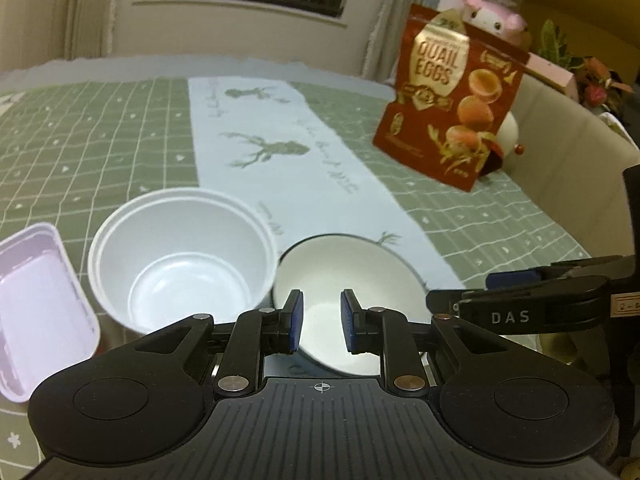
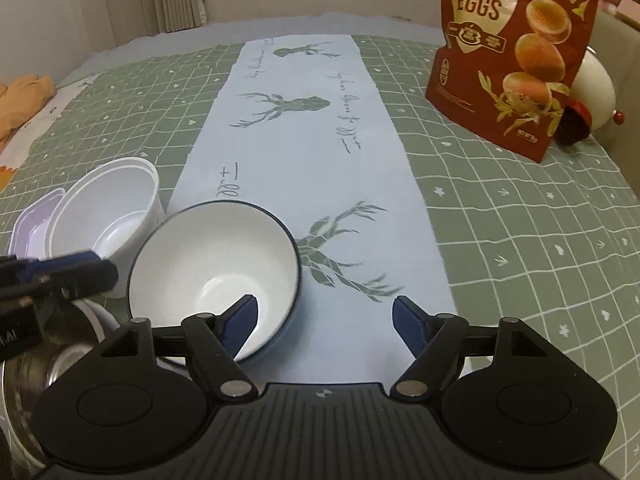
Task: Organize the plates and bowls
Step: 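Move the right gripper to the blue bowl rim and close it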
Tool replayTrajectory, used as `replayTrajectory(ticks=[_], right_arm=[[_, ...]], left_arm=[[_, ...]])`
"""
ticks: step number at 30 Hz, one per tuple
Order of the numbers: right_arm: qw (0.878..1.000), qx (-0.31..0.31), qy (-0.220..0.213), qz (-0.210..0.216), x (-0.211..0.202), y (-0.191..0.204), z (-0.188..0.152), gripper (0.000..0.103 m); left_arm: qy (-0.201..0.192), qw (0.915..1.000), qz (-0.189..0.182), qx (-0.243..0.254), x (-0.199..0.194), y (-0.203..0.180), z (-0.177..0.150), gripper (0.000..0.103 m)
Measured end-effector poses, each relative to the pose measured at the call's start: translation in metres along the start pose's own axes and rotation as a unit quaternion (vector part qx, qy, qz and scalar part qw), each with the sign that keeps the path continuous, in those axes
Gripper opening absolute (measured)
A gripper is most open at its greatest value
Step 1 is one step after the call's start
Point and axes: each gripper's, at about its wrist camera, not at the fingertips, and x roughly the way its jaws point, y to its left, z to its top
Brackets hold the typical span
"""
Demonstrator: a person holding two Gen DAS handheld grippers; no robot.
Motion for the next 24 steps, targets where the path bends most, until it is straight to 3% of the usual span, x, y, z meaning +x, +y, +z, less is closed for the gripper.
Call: replayTrajectory(ticks=[7, 14, 20, 24], right_arm=[[0.999, 0.02, 0.022, 0.012, 0.008, 0.011, 0.002, 0.079], [0.995, 0.059, 0.066, 0.033, 0.014, 0.009, 0.011, 0.079], [0.987, 0.125, 0.082, 0.05, 0.021, -0.002, 0.015, 0.079], [0.988, 0.122, 0.078, 0.048, 0.026, -0.002, 0.016, 0.078]], left_arm=[[0.032, 0.9991, -0.007, -0.026, 0.01, 0.019, -0.001, 0.022], [0.065, 0.9906, -0.023, -0.118, 0.026, 0.058, 0.005, 0.022], [0.072, 0.9882, -0.028, -0.133, 0.037, 0.062, 0.006, 0.022], [0.075, 0.9879, -0.034, -0.132, 0.043, 0.059, 0.008, 0.022]])
